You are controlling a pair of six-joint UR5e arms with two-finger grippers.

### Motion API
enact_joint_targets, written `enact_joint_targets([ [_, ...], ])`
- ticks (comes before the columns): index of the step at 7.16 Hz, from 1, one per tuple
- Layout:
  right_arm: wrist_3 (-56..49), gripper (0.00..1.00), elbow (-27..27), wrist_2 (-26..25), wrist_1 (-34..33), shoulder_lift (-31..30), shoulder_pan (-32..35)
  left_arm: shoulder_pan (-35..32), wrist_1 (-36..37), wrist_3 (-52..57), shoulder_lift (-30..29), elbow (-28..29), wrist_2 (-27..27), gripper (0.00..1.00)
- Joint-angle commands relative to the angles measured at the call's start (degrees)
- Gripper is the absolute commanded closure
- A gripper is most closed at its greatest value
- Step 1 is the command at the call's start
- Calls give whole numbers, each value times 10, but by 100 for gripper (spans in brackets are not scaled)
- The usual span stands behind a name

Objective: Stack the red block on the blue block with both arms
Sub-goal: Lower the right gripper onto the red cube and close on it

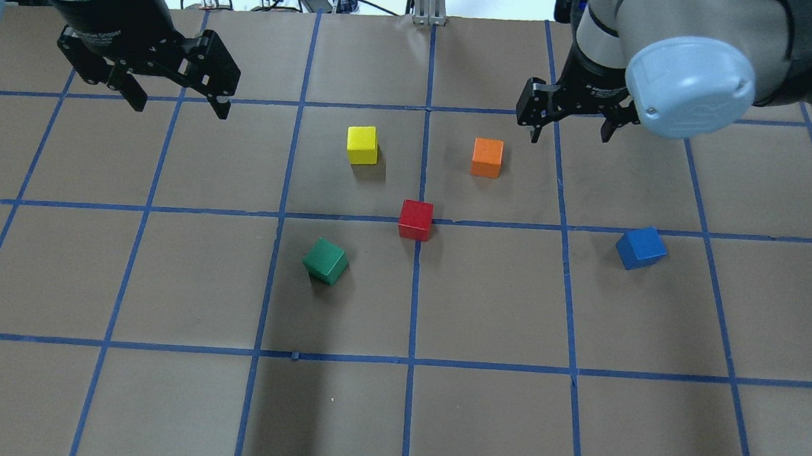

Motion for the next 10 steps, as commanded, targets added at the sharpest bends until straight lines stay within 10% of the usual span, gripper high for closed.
enact_joint_targets([
  [1,41,0,-6,2,-58,43,35,2,-17,3,3,3,-3,0],
  [10,193,0,-3,57,-115,159,122,-7,-32,-1,7,-10,-3,0],
])
